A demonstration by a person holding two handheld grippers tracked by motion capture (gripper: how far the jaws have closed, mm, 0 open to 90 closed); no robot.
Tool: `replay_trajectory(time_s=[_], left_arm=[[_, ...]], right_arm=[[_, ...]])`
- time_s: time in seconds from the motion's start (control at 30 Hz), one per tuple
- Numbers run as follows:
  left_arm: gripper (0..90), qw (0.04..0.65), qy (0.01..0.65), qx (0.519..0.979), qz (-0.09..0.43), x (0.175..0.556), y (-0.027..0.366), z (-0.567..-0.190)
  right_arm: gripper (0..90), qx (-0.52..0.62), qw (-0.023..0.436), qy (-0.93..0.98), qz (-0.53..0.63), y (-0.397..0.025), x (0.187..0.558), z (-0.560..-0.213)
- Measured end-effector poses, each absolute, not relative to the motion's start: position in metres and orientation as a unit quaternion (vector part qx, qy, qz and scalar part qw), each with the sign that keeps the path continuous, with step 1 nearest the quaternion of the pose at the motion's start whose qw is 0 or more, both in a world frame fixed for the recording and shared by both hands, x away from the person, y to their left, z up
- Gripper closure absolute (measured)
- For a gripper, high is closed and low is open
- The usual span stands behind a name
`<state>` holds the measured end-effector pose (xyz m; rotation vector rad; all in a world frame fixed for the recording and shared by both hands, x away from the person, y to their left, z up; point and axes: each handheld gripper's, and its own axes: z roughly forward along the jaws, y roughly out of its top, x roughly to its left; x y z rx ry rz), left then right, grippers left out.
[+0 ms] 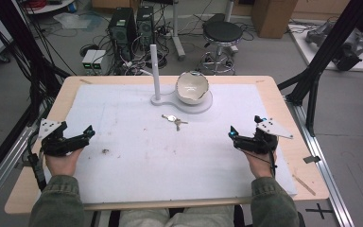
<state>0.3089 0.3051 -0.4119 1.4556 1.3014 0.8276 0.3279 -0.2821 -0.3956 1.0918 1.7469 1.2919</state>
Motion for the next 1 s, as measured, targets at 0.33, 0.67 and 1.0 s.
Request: replay_trajectory(time_s=[0.33,0.67,1.0], left_arm=[[1.7,0.487,0.536,0.601,0.337,0.3099,0.3048,-0.4128],[1.7,0.487,0.535,0.606,0.332,0.3107,0.3041,-0.4138],[1.7,0.488,0.534,0.608,0.327,0.3122,0.3026,-0.4149]], right_arm=[[0.4,0.421,0.343,0.677,0.497,-0.2824,0.3284,-0.3960],[0.4,0.424,0.341,0.678,0.494,-0.2824,0.3284,-0.3963],[0.4,0.423,0.342,0.682,0.490,-0.2817,0.3280,-0.3966]])
